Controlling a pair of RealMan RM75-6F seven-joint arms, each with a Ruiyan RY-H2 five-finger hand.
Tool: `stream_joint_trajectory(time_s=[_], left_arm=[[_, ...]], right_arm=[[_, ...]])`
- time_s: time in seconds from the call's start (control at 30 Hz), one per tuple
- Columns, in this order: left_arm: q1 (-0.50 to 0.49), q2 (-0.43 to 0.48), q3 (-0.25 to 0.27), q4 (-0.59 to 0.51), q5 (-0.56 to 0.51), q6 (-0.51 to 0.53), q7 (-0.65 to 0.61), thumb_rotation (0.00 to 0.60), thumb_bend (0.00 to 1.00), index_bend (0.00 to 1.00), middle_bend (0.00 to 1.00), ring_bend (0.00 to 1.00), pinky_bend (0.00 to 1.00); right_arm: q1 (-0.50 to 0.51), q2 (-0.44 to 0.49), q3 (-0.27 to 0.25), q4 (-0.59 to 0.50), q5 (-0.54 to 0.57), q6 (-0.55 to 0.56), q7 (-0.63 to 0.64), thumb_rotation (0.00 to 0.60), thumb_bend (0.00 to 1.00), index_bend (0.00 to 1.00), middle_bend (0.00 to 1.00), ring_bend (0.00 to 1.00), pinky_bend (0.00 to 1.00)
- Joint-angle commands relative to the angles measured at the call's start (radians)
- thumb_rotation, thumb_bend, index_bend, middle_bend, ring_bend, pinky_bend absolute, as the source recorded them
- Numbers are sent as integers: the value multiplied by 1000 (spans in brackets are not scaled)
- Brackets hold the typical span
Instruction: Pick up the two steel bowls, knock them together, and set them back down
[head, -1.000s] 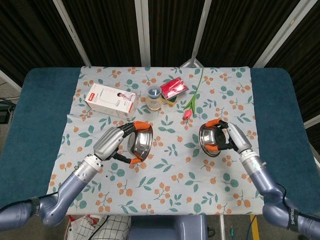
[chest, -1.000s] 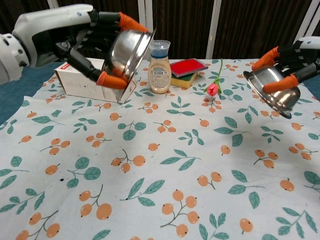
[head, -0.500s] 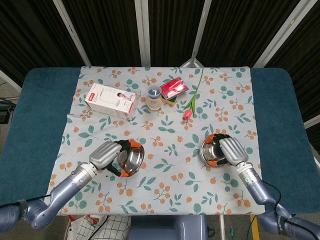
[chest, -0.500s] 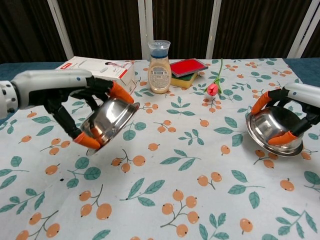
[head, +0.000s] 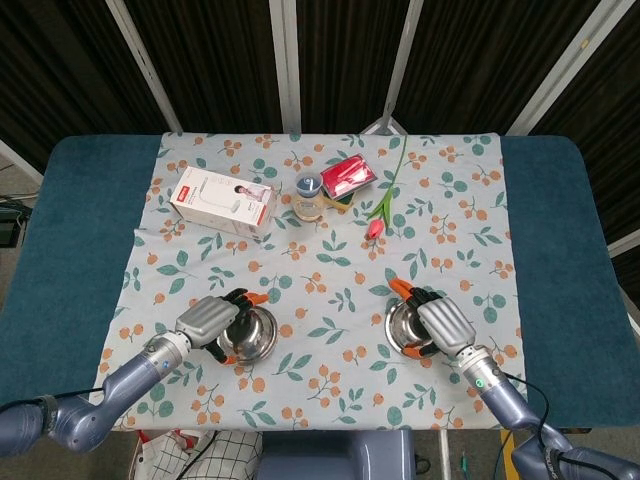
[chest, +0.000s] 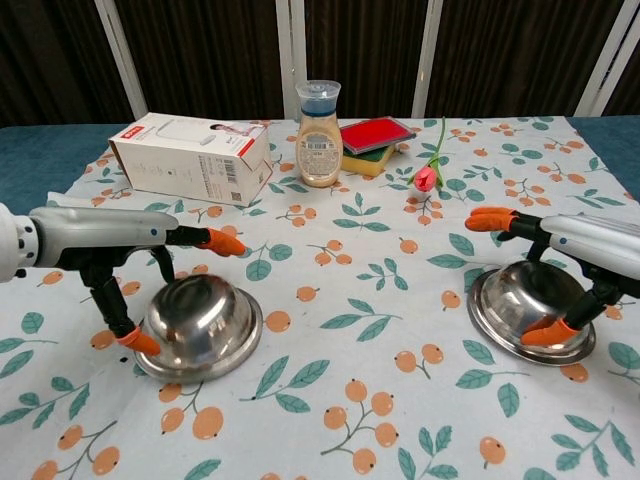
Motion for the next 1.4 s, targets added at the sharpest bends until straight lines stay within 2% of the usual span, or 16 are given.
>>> stream_joint_trajectory(time_s=[0.03, 0.13, 0.27, 0.53, 0.87, 1.0, 1.03, 1.13, 1.2, 1.27, 1.33, 1.4], left_arm=[[0, -5, 15, 4, -20, 23, 51, 600, 28, 0, 0, 0, 178], [5, -9, 20, 5, -27, 38, 75, 600, 4, 0, 0, 0, 134], [19, -2, 11, -10, -2, 53, 48, 600, 0, 0, 0, 0, 109], [81, 32, -10, -40, 150, 134, -97, 600, 0, 0, 0, 0, 60], [132, 104, 12, -64, 253, 168, -198, 600, 0, 0, 0, 0, 44], [189, 174, 49, -93, 325, 240, -217, 600, 0, 0, 0, 0, 34], [212, 198, 69, -95, 348, 267, -209, 600, 0, 0, 0, 0, 31], [298, 258, 132, -90, 400, 367, -140, 600, 0, 0, 0, 0, 12], [396, 280, 168, -74, 380, 480, -8, 600, 0, 0, 0, 0, 0], [483, 260, 176, -72, 347, 591, 88, 600, 0, 0, 0, 0, 0], [559, 225, 175, -58, 332, 685, 96, 600, 0, 0, 0, 0, 0], [627, 200, 181, -21, 331, 749, 25, 600, 3, 0, 0, 0, 0]], right_arm=[[4, 8, -8, -25, 7, -12, 5, 584, 449, 0, 0, 17, 388], [8, 13, -15, -39, -3, -7, 12, 530, 439, 0, 0, 0, 337], [-1, 1, -8, -42, -29, 61, 39, 470, 350, 0, 0, 0, 303], [-4, 23, -2, -115, -41, 108, 29, 350, 259, 0, 0, 0, 267], [-3, 52, 7, -200, -6, 99, 3, 348, 239, 0, 0, 0, 207], [-38, 80, 17, -228, -18, 183, -75, 354, 239, 0, 0, 0, 152], [-53, 89, 18, -233, -26, 217, -107, 354, 239, 0, 0, 0, 130], [-121, 128, 8, -249, -40, 325, -233, 413, 238, 0, 0, 0, 21], [-179, 189, -17, -293, -5, 354, -366, 448, 238, 0, 0, 0, 0], [-224, 222, -27, -328, 31, 384, -456, 459, 238, 0, 0, 0, 0], [-265, 233, -33, -335, 57, 421, -492, 469, 238, 0, 0, 0, 0], [-309, 246, -48, -325, 97, 437, -502, 478, 238, 0, 0, 0, 0]])
